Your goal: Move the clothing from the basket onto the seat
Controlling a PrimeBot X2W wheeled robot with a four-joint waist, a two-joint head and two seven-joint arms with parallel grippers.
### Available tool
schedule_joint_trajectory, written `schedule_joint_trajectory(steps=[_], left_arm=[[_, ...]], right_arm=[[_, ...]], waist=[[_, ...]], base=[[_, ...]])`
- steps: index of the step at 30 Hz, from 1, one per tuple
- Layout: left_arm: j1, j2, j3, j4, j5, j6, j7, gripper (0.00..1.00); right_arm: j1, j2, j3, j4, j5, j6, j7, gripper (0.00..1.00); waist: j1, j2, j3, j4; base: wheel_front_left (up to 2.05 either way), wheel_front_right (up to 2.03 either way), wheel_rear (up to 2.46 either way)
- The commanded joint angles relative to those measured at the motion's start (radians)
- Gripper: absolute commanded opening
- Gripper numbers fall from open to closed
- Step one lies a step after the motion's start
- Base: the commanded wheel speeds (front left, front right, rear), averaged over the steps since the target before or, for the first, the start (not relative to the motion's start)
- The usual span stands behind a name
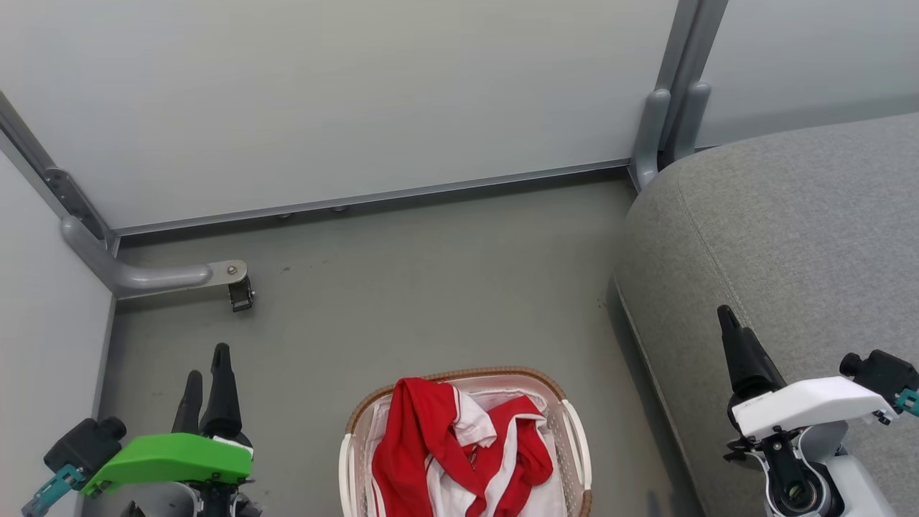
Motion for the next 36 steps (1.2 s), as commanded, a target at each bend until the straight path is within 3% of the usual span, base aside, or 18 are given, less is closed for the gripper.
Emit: schedule_joint_trajectory(steps=[1, 12, 36], left_arm=[[-0.027, 0.011, -0.004, -0.008, 0.048, -0.003, -0.010, 1.00], [-0.025, 0.020, -0.037, 0.003, 0.248, 0.014, -0.046, 1.00], [0.001, 0.030, -0.097, 0.011, 0.516, 0.058, -0.111, 1.00]], right_arm=[[-0.030, -0.013, 0.009, -0.006, -0.042, 0.000, -0.012, 1.00], [-0.036, -0.018, 0.031, 0.013, -0.252, 0.000, -0.047, 1.00], [-0.023, -0.011, 0.036, 0.052, -0.561, 0.000, -0.111, 1.00]], waist=[[0.0000, 0.0000, 0.001, 0.001], [0.0000, 0.0000, 0.009, 0.004], [0.0000, 0.0000, 0.021, 0.007]], base=[[0.00, 0.00, 0.00], [0.00, 0.00, 0.00], [0.00, 0.00, 0.00]])
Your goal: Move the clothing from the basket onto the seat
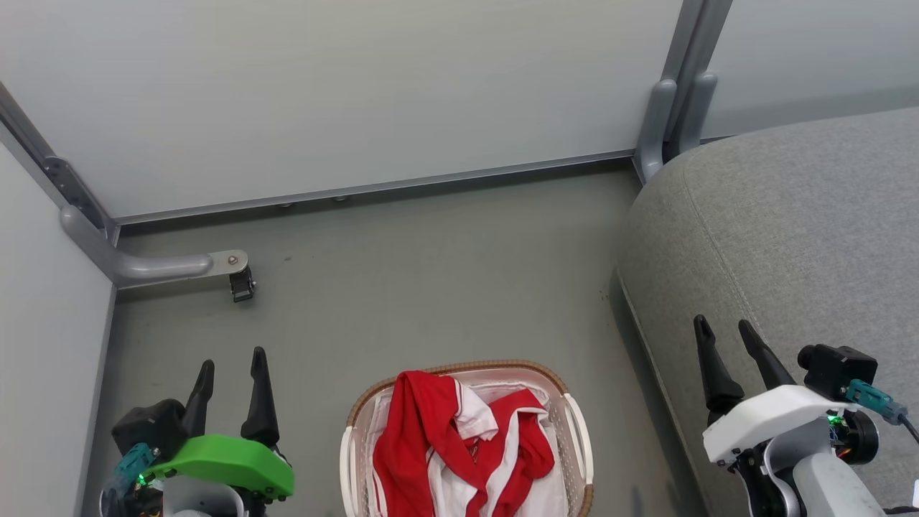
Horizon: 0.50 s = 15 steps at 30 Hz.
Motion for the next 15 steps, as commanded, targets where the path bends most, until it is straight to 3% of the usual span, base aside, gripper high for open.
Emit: schedule_joint_trajectory(steps=[1, 15], left_arm=[[0.000, 0.008, -0.005, -0.012, 0.030, 0.004, -0.011, 1.00], [0.016, 0.009, -0.034, -0.022, 0.159, 0.012, -0.043, 1.00]], right_arm=[[-0.009, -0.006, 0.001, -0.002, -0.027, 0.000, -0.012, 1.00], [-0.002, -0.008, 0.017, 0.015, -0.154, 0.000, -0.045, 1.00]], waist=[[0.0000, 0.0000, 0.001, 0.000], [0.0000, 0.0000, 0.003, 0.002]], base=[[0.00, 0.00, 0.00], [0.00, 0.00, 0.00]])
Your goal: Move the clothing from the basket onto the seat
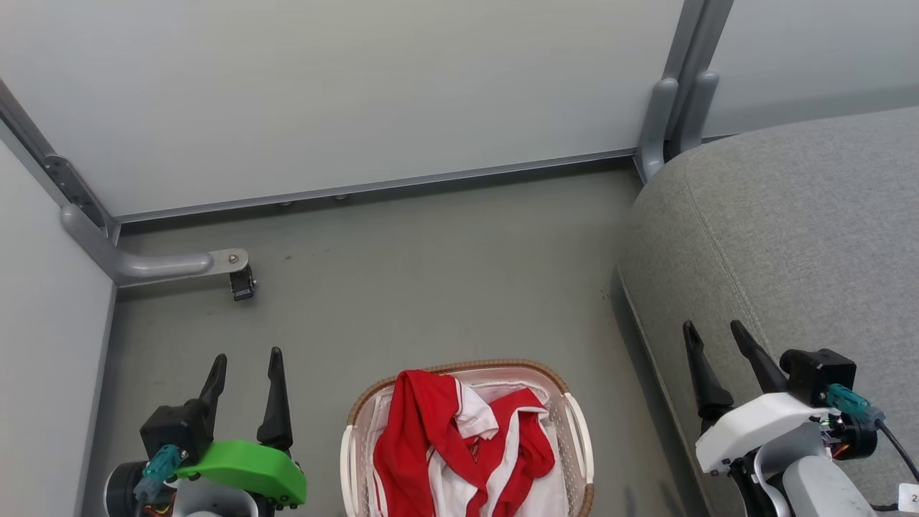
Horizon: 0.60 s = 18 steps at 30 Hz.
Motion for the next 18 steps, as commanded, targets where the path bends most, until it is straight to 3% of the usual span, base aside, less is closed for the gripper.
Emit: schedule_joint_trajectory(steps=[1, 18], left_arm=[[0.007, 0.006, 0.000, -0.006, 0.027, 0.008, -0.011, 1.00], [-0.011, -0.008, 0.002, 0.001, 0.148, -0.004, -0.045, 1.00]], right_arm=[[-0.003, -0.008, 0.004, 0.001, -0.025, 0.000, -0.011, 1.00], [-0.030, -0.015, 0.037, 0.007, -0.150, 0.000, -0.046, 1.00]], waist=[[0.0000, -0.0001, 0.000, 0.000], [0.0000, -0.0001, 0.041, -0.009]], base=[[0.00, 0.00, 0.00], [0.00, 0.00, 0.00]])
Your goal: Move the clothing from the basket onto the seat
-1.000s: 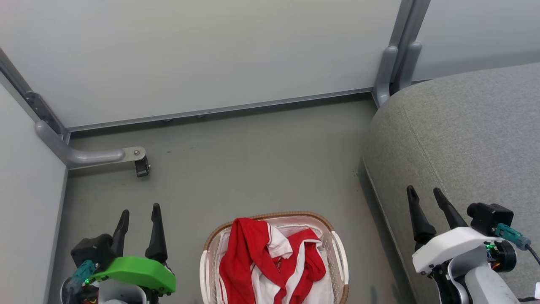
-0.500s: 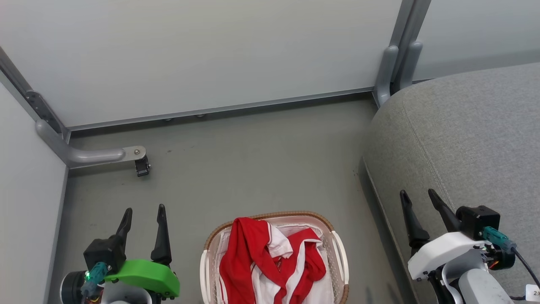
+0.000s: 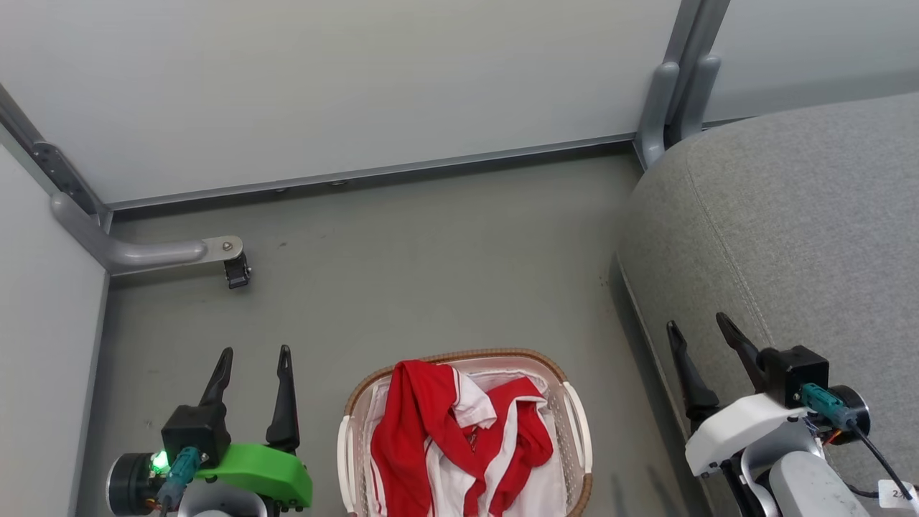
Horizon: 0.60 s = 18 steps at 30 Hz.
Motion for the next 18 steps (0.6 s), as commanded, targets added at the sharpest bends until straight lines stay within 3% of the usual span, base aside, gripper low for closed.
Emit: schedule_joint_trajectory(steps=[1, 18], left_arm=[[-0.015, 0.000, -0.001, 0.003, 0.025, -0.008, -0.009, 1.00], [-0.170, -0.011, -0.060, 0.127, 0.056, -0.043, -0.033, 1.00]], right_arm=[[-0.019, -0.009, 0.005, -0.007, -0.022, 0.000, -0.011, 1.00], [-0.147, -0.008, 0.061, -0.102, -0.071, 0.000, -0.035, 1.00]], waist=[[0.0000, 0.0000, 0.022, -0.008], [0.0000, 0.0000, 0.286, -0.094]], base=[[0.00, 0.00, 0.00], [0.00, 0.00, 0.00]])
